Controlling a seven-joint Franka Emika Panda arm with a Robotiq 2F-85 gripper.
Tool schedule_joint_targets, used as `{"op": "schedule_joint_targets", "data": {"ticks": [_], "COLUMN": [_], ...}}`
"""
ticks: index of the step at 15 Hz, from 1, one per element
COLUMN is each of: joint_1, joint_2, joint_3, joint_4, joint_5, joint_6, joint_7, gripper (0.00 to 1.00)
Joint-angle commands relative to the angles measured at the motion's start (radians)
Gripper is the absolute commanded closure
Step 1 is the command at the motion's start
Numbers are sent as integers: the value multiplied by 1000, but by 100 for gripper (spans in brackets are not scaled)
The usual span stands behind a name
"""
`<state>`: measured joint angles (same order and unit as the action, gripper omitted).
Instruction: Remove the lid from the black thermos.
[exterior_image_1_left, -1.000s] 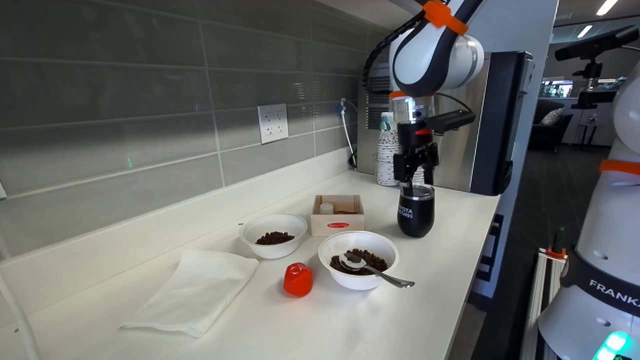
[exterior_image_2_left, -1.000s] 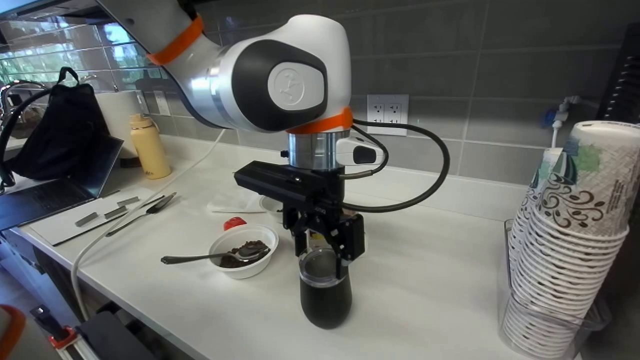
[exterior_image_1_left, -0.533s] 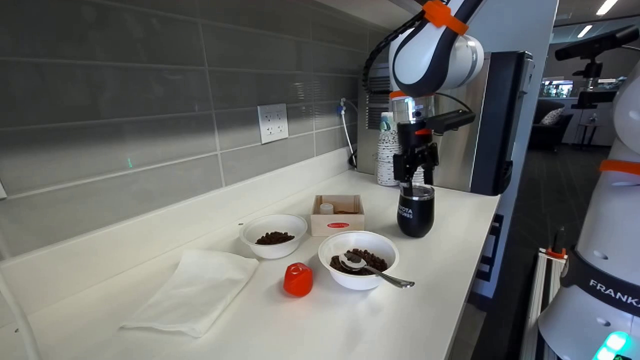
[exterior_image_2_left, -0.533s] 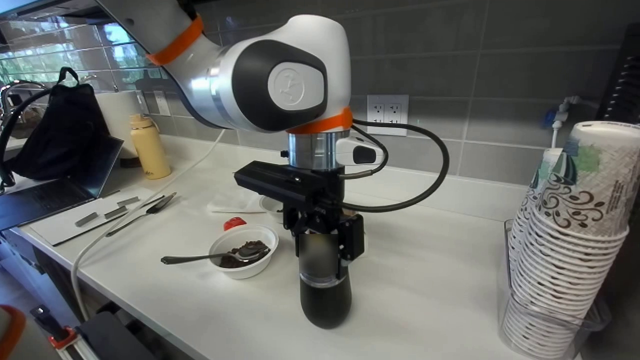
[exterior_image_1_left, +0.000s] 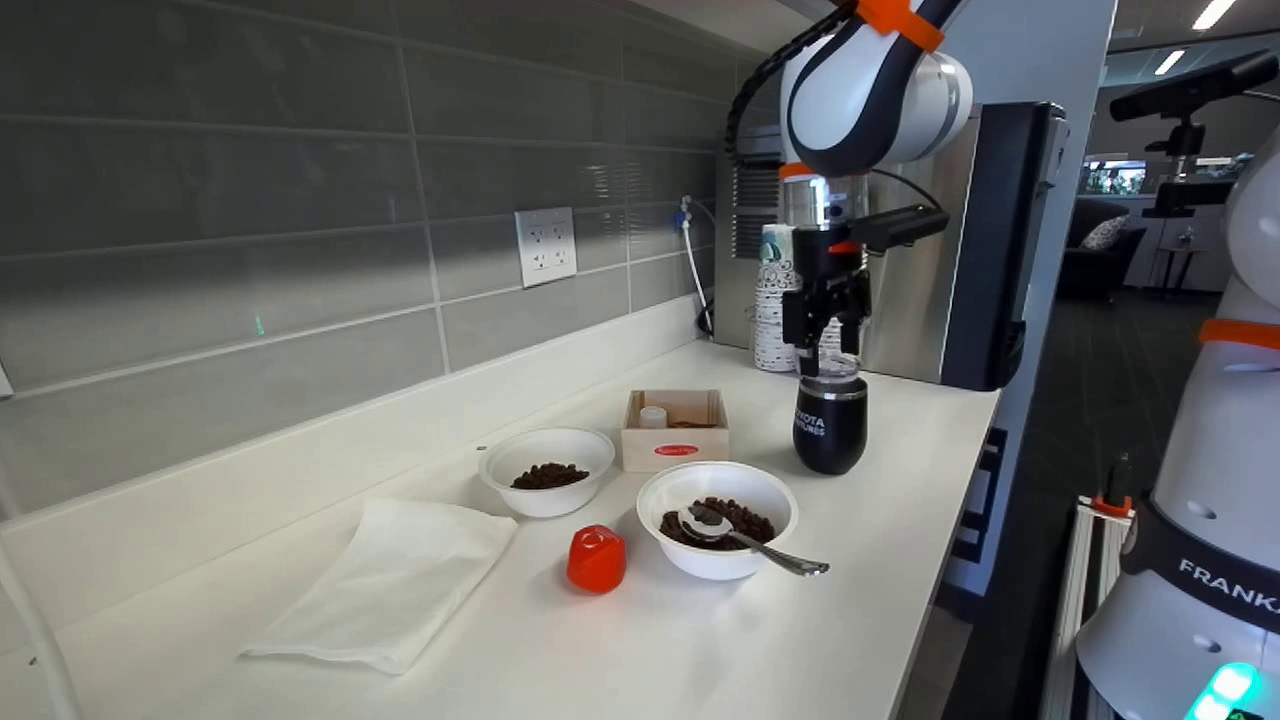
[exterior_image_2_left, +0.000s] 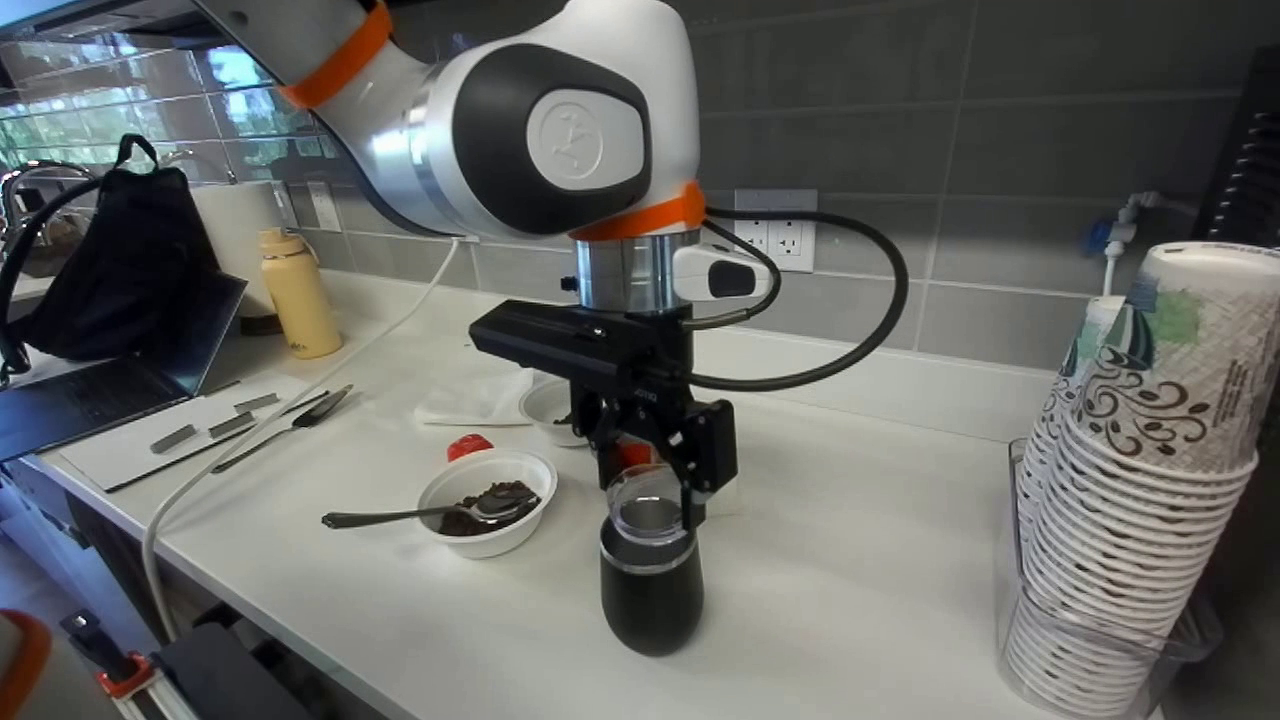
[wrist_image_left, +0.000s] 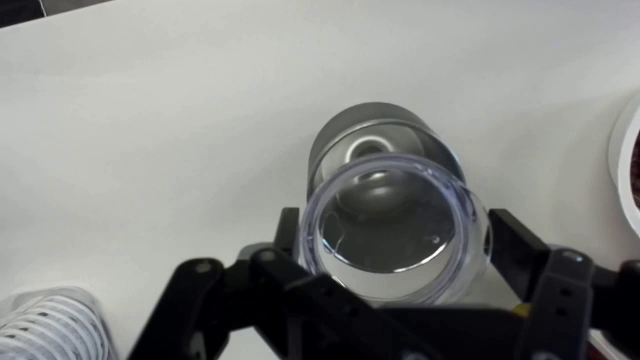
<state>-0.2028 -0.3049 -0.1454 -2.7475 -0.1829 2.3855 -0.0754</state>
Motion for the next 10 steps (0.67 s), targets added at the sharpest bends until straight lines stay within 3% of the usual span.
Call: {"op": "schedule_joint_targets", "data": {"ticks": [1, 3, 10], "joint_1": [-2, -9, -19], "joint_2": [-71, -82, -56], "joint_3": [-14, -39, -221], "joint_4": [1, 2, 1], "joint_5": [6, 21, 194], "joint_6": [-22, -12, 81], "joint_7": [-23, -45, -217], "gripper": [33, 33, 33]}}
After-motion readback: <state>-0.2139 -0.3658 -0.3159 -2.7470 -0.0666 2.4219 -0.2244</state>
